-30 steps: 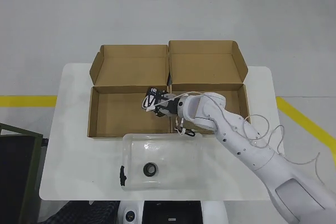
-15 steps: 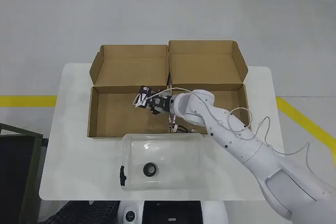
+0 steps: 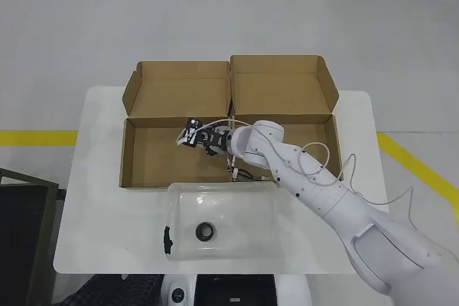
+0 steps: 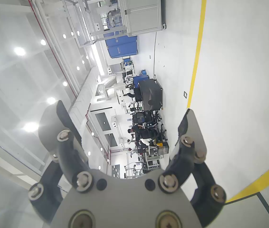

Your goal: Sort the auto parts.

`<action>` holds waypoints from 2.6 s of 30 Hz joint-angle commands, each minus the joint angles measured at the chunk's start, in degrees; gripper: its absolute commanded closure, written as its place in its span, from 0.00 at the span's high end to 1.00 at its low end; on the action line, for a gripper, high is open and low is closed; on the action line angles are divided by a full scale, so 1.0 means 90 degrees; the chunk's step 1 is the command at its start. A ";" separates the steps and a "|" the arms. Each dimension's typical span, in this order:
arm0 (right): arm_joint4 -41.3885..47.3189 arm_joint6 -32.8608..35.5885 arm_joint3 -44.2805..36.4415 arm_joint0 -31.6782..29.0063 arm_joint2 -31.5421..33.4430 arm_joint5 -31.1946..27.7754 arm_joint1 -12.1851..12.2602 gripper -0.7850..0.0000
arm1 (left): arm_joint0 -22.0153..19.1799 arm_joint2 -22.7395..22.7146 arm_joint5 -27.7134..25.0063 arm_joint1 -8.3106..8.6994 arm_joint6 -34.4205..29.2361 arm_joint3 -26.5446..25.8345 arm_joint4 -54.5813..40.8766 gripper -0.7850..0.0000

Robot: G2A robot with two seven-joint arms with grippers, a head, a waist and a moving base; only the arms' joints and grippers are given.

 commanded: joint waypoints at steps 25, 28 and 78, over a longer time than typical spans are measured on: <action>-0.0636 0.0046 -0.1114 -0.0487 0.0734 -0.0405 0.0134 0.45 | 0.0000 0.0000 0.0000 0.0000 0.0000 0.0000 0.0000 1.00; -0.0749 0.0202 -0.1755 -0.0806 0.0969 -0.0578 0.0272 0.47 | 0.0000 0.0000 0.0000 0.0000 0.0000 0.0000 0.0000 1.00; -0.1963 0.0356 -0.5584 -0.5242 0.2421 -0.2627 0.1546 0.67 | 0.0000 0.0000 0.0000 0.0000 0.0000 0.0000 0.0000 1.00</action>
